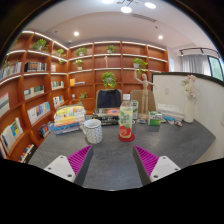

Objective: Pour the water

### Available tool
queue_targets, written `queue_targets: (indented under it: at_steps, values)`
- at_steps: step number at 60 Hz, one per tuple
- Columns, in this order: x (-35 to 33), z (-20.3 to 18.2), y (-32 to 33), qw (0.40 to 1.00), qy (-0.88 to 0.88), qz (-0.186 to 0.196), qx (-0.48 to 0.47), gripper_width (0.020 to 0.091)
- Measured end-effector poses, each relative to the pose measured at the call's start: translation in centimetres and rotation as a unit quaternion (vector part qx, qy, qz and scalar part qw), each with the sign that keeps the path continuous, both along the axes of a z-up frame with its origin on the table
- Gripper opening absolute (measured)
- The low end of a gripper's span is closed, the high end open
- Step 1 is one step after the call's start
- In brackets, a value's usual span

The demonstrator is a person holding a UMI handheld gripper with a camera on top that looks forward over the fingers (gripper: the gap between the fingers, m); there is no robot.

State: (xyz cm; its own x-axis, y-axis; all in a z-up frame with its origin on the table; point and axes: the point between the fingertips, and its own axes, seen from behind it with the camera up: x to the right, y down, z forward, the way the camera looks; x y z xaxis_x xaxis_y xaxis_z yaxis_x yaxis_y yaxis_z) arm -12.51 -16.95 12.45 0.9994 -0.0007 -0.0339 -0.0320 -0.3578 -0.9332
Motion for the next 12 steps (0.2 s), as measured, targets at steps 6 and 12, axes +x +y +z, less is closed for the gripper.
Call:
queue_targets:
  at_steps: [6, 12]
  values:
    - [0.7, 0.9, -0.6, 1.000, -0.010, -0.008, 0.006, 0.0805]
    - [0.9, 1.5, -0.7, 1.000, -0.013, -0.008, 0.013, 0.0808]
